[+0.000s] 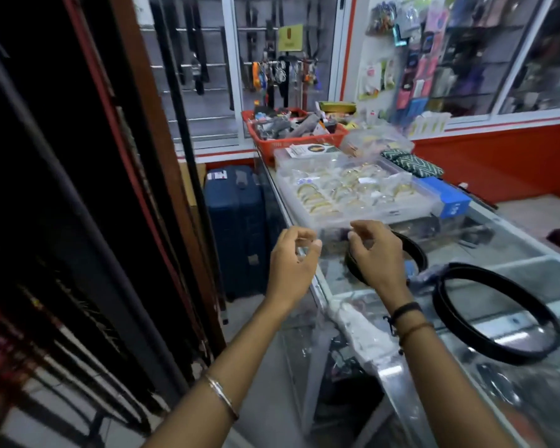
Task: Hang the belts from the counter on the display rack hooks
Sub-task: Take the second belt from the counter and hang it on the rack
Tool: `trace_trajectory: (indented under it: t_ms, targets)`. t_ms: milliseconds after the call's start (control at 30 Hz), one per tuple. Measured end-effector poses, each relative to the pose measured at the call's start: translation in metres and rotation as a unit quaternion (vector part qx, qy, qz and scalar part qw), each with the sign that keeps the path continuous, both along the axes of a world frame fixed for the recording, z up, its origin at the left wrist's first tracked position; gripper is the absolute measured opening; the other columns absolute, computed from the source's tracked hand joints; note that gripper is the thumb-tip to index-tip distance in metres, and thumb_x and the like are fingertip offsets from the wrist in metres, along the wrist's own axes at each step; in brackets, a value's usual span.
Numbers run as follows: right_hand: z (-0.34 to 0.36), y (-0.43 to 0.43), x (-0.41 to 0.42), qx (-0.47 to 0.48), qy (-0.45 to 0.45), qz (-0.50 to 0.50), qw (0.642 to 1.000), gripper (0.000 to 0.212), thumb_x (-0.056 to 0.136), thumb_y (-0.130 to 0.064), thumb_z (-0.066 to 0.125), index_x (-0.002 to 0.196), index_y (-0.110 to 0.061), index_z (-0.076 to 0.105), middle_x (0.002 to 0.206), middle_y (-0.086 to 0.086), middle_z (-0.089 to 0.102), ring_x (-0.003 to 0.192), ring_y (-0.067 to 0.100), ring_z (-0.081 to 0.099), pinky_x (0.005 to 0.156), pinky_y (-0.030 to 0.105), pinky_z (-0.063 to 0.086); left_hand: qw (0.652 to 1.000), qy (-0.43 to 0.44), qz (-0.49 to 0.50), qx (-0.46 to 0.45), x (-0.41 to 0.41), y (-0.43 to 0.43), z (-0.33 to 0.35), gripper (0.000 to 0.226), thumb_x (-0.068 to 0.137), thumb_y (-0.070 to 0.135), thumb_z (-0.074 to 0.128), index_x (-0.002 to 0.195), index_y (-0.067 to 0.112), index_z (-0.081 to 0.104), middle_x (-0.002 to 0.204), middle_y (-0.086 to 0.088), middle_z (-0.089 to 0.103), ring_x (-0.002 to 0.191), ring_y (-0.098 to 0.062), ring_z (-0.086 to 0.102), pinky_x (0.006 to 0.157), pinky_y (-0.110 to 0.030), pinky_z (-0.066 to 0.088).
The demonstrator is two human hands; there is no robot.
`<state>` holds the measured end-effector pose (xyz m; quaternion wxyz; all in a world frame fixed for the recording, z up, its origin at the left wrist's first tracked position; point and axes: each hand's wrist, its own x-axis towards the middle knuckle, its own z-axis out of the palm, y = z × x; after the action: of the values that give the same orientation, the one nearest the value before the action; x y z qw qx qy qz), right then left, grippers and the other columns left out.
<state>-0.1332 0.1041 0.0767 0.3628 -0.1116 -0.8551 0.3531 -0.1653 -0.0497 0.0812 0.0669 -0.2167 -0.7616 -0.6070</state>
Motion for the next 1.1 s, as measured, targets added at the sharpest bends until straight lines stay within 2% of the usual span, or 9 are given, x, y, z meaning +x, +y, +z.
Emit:
trace_trajectory:
  t_ms: [100, 300, 367, 467, 600, 700, 967, 1033, 1100]
  targets:
    - [-0.017, 0.046, -0.015, -0.001, -0.097, -0.029, 0.995, 0.024, 0.088, -0.011, 0.06, 0.108, 0.001, 0.064, 0.109, 0.022, 0.066, 0.1, 0.036, 0.062, 0.088, 0.041, 0.049, 0.995, -0.096, -0.007, -0.04, -0.014, 0.038, -0.032, 0.012, 0.089, 0.015, 0.059, 0.099, 0.01, 0.062, 0.109, -0.012, 0.066, 0.089, -0.013, 0.059, 0.077, -0.018, 0.045]
    - [-0.035, 0.115, -0.058, 0.128, -0.263, -0.022, 0.956, 0.03, 0.089, -0.013, 0.055, 0.118, -0.006, 0.06, 0.122, 0.018, 0.061, 0.11, 0.038, 0.056, 0.095, 0.044, 0.044, 0.974, -0.169, 0.005, -0.152, -0.037, 0.098, -0.075, 0.03, 0.089, 0.024, 0.058, 0.111, 0.004, 0.06, 0.121, -0.017, 0.057, 0.117, -0.033, 0.051, 0.1, -0.039, 0.042]
    - [-0.041, 0.125, -0.072, 0.143, -0.325, -0.013, 0.935, 0.037, 0.089, -0.018, 0.058, 0.123, -0.007, 0.054, 0.127, 0.017, 0.056, 0.115, 0.037, 0.053, 0.098, 0.046, 0.043, 0.963, -0.18, 0.009, -0.2, -0.044, 0.113, -0.082, 0.039, 0.089, 0.032, 0.056, 0.113, 0.003, 0.06, 0.123, -0.019, 0.057, 0.12, -0.037, 0.048, 0.1, -0.04, 0.036]
    - [-0.048, 0.133, -0.086, 0.16, -0.378, 0.003, 0.912, 0.044, 0.087, -0.021, 0.061, 0.126, -0.007, 0.049, 0.13, 0.018, 0.054, 0.119, 0.038, 0.052, 0.1, 0.051, 0.043, 0.958, -0.196, 0.019, -0.209, -0.05, 0.127, -0.086, 0.049, 0.087, 0.037, 0.058, 0.105, -0.008, 0.058, 0.115, -0.031, 0.058, 0.111, -0.044, 0.053, 0.092, -0.044, 0.042]
    - [-0.052, 0.138, -0.098, 0.192, -0.364, -0.008, 0.911, 0.039, 0.087, -0.014, 0.058, 0.125, -0.008, 0.052, 0.126, 0.02, 0.053, 0.115, 0.042, 0.052, 0.095, 0.049, 0.043, 0.96, -0.189, 0.037, -0.203, -0.051, 0.134, -0.077, 0.039, 0.083, 0.031, 0.062, 0.079, -0.008, 0.059, 0.094, -0.032, 0.063, 0.089, -0.041, 0.061, 0.073, -0.042, 0.048]
    - [-0.049, 0.137, -0.103, 0.177, -0.321, -0.032, 0.93, 0.023, 0.088, -0.011, 0.058, 0.11, -0.008, 0.063, 0.116, 0.018, 0.062, 0.106, 0.04, 0.058, 0.088, 0.047, 0.049, 0.959, -0.178, 0.044, -0.217, -0.049, 0.131, -0.065, 0.033, 0.08, 0.021, 0.064, 0.055, 0.007, 0.046, 0.06, -0.01, 0.051, 0.065, -0.027, 0.054, 0.056, -0.033, 0.035]
    - [-0.018, 0.1, -0.091, 0.243, -0.205, -0.023, 0.948, 0.015, 0.091, -0.018, 0.058, 0.099, -0.01, 0.068, 0.105, 0.011, 0.066, 0.098, 0.037, 0.059, 0.068, 0.041, 0.047, 0.959, -0.125, 0.116, -0.227, -0.049, 0.076, -0.046, 0.031, 0.077, 0.013, 0.061, 0.051, 0.01, 0.045, 0.053, 0.0, 0.046, 0.059, -0.02, 0.047, 0.055, -0.028, 0.033]
    - [-0.009, 0.082, -0.086, 0.253, -0.171, -0.016, 0.952, 0.016, 0.091, -0.021, 0.057, 0.099, -0.012, 0.067, 0.104, 0.01, 0.065, 0.094, 0.036, 0.059, 0.063, 0.04, 0.046, 0.961, -0.114, 0.134, -0.214, -0.046, 0.058, -0.038, 0.013, 0.077, 0.014, 0.062, 0.065, 0.009, 0.064, 0.066, -0.005, 0.063, 0.066, -0.021, 0.055, 0.058, -0.028, 0.039]
    - [0.001, 0.066, -0.079, 0.24, -0.141, -0.002, 0.96, 0.017, 0.091, -0.024, 0.056, 0.1, -0.012, 0.065, 0.104, 0.011, 0.061, 0.088, 0.037, 0.06, 0.059, 0.04, 0.045, 0.963, -0.102, 0.157, -0.192, -0.042, 0.041, -0.03, 0.012, 0.077, 0.015, 0.063, 0.085, 0.01, 0.072, 0.086, -0.006, 0.071, 0.077, -0.022, 0.063, 0.067, -0.031, 0.048]
